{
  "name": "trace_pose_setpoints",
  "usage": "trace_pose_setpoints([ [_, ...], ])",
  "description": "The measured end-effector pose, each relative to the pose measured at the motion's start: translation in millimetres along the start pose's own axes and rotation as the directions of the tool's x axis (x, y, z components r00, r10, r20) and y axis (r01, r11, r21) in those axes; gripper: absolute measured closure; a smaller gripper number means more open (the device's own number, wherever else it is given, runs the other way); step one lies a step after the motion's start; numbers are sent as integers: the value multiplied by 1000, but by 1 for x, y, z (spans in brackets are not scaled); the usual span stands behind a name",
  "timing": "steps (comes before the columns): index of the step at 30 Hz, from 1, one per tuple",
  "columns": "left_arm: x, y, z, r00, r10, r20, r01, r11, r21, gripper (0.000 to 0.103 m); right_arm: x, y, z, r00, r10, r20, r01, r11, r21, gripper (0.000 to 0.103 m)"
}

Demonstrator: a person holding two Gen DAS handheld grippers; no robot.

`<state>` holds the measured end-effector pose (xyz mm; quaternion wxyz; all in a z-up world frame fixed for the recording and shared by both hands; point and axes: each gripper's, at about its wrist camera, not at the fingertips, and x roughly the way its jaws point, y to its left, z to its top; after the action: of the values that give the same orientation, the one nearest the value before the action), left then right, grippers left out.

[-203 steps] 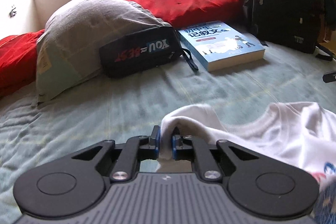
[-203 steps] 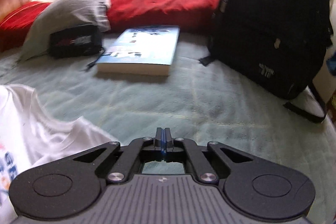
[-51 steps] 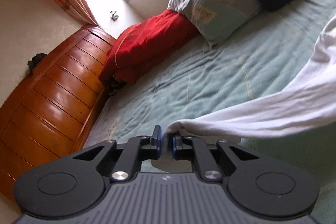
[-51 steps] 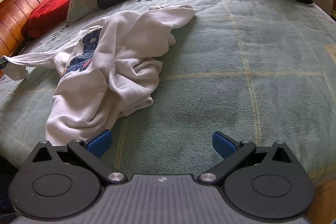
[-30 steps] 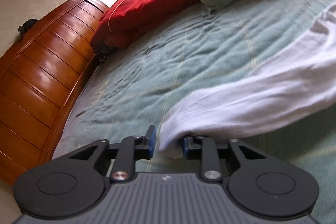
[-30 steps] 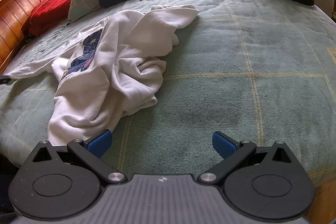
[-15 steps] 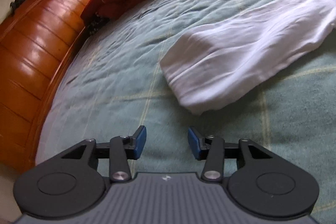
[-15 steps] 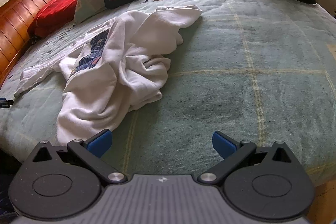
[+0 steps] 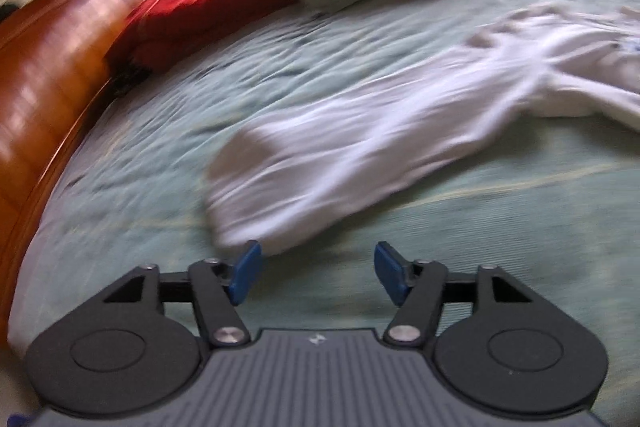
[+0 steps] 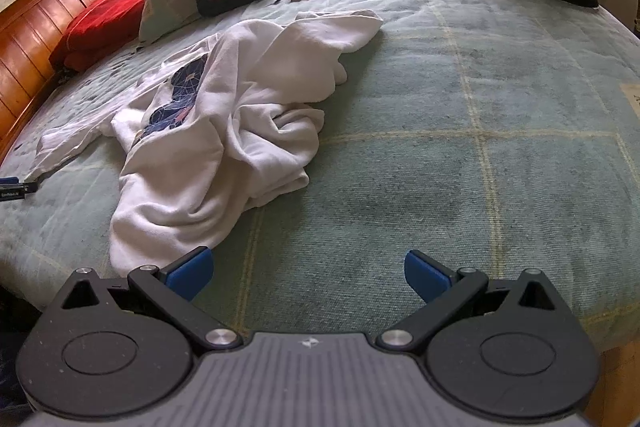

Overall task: Fold clothes
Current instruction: 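Open the left gripper and release the sleeve onto the bed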

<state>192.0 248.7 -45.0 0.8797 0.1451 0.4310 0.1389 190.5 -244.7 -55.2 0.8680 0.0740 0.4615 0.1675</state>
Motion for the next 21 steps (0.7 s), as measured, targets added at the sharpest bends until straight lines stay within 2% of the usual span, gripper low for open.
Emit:
trace_pose_setpoints([
  [4, -28, -53, 4, 993, -104, 53, 102, 994, 43, 27, 3, -4, 1, 1000, 1, -5, -1, 1000, 15, 0],
  [7, -54, -94, 1, 974, -208, 93, 204, 978, 52, 19, 3, -3, 4, 1000, 3, 24, -3, 1000, -8, 0],
  [11, -82, -145, -6, 948, -289, 134, 282, 957, 64, 14, 6, -1, 13, 998, 7, 69, -3, 999, -55, 0],
  [13, -91, -167, -7, 947, -283, 152, 275, 959, 73, 14, 12, 1, 18, 997, 4, 80, 2, 998, -68, 0],
  [17, -103, -200, -7, 957, -225, 184, 209, 972, 105, 13, 23, 7, 26, 991, -16, 134, 31, 994, -109, 0],
  [21, -111, -210, -9, 950, -241, 197, 225, 969, 102, 13, 33, 9, 31, 967, -143, 210, 175, 974, -145, 0],
])
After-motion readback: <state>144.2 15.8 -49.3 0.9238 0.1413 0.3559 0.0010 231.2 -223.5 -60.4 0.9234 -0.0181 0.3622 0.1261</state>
